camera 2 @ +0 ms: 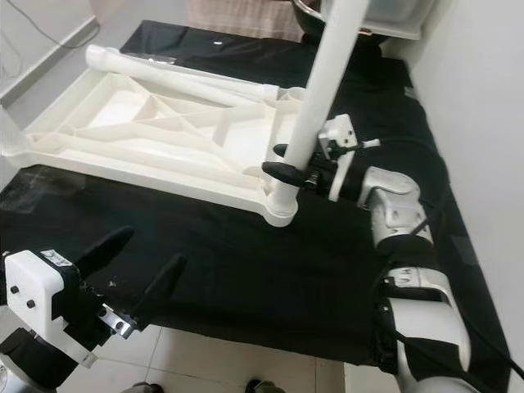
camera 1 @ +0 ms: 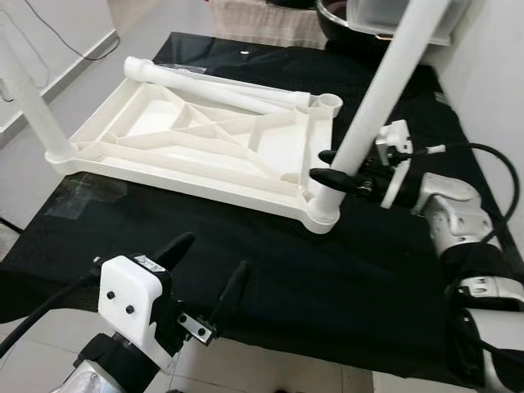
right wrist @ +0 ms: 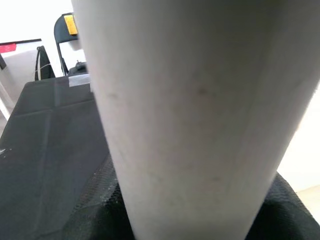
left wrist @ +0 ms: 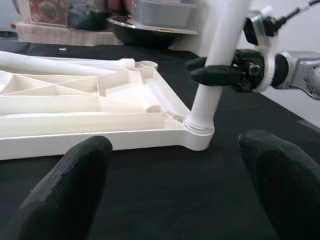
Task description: Building children table
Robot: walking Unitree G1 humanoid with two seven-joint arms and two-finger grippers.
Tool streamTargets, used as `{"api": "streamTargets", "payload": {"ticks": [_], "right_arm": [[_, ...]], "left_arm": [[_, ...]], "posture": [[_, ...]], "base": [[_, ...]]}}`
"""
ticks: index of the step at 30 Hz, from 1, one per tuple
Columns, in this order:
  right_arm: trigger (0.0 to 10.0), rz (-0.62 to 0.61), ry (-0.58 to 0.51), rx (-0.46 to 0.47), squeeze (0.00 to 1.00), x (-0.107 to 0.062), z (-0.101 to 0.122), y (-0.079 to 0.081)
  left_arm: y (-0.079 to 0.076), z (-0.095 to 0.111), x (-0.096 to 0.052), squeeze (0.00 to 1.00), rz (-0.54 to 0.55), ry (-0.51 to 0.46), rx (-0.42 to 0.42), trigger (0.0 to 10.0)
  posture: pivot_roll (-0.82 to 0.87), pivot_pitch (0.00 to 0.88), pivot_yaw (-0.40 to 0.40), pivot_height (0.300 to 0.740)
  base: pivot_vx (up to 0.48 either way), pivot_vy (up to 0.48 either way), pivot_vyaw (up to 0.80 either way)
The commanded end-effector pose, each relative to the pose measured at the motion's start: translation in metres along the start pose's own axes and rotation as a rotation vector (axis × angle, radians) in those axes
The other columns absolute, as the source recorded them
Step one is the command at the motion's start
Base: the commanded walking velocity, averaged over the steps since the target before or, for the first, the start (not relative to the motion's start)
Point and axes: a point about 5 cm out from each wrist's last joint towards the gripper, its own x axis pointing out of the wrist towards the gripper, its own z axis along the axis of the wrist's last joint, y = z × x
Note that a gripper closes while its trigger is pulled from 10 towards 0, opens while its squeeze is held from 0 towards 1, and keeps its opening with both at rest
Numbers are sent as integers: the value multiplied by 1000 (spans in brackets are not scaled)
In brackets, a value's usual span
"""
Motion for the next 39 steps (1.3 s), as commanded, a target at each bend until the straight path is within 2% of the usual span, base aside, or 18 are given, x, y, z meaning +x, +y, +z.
{"api": "streamTargets", "payload": {"ticks": [1, 3, 5, 7, 8, 9, 10, 12, 23, 24, 25, 28, 29, 30, 32, 36, 37, 39], "right_arm": [[0, -28, 8, 56, 0, -18, -14, 1], [0, -126, -5, 60, 0, -29, -21, 5], [0, -520, 98, 28, 0, -37, -44, 6], [0, -624, 126, 11, 0, -40, -49, 7], [0, -828, 188, 22, 0, -49, -63, 24], [0, -907, 250, 9, 0, -51, -73, 51], [0, -907, 250, 9, 0, -51, -73, 51], [0, -1003, 318, 20, 0, -54, -81, 84], [0, -1019, 309, -70, 0, -35, -61, 64], [510, -1005, 295, -60, 0, -32, -59, 63], [10000, -971, 278, -50, 0, -28, -57, 63], [10000, -931, 236, -45, 0, -23, -52, 63], [10000, -895, 193, -13, 1000, -16, -46, 67], [10000, -895, 193, -13, 1000, -16, -46, 67], [10000, -711, 88, 57, 1000, 0, -37, 76], [10000, -517, 9, 84, 1000, 7, -30, 76], [10000, -386, -27, 98, 0, 8, -25, 67], [10000, -317, -36, 114, 0, 8, -25, 63]], "left_arm": [[-1, -1, -1, 0, -5, 12, -7, 10000], [0, -1, -1, 0, -6, 12, -8, 10000], [0, -1, -2, 0, -8, 14, -8, 10000], [0, -1, -2, 0, -9, 14, -7, 10000], [1, -1, -2, 0, -9, 15, -7, 10000], [1, 0, -1, 0, -14, 14, -11, 10000], [1, 0, -1, 0, -14, 14, -11, 10000], [-1, -1, 0, 0, -25, 16, -16, 10000], [2, 0, -1, 0, -12, 14, -2, 10000], [2, 0, -1, 0, -11, 15, -2, 10000], [2, 0, -1, 0, -13, 17, -4, 10000], [1, 0, -1, 0, -14, 19, -6, 10000], [1, -1, -1, 0, -14, 19, -8, 10000], [1, -1, -1, 0, -14, 19, -8, 10000], [0, -1, -1, 0, -14, 19, -11, 10000], [0, -1, 0, 0, -14, 18, -13, 10000], [-1, -1, -1, 0, -13, 17, -15, 10000], [-1, -2, -1, 0, -13, 17, -16, 10000]], "posture": [[193, 229, -103, 740], [184, 229, -106, 740], [179, 230, -109, 740], [178, 229, -107, 740], [166, 229, -96, 740], [180, 229, -95, 740], [180, 229, -95, 740], [169, 217, -88, 740], [170, 220, -97, 740], [170, 220, -97, 740], [169, 221, -97, 740], [170, 218, -98, 740], [169, 216, -97, 740], [169, 216, -97, 740], [168, 213, -98, 740], [175, 213, -101, 740], [175, 209, -104, 740], [175, 208, -104, 740]], "base": [[0, 0, 0], [0, 0, 0], [0, 0, 0], [0, 0, 0], [0, 0, 0], [0, 0, 0], [0, 0, 0], [0, 0, 0], [0, 0, 0], [0, 0, 0], [0, 0, 0], [0, 0, 0], [0, 0, 0], [0, 0, 0], [0, 0, 0], [0, 0, 0], [0, 0, 0], [0, 0, 0]]}}
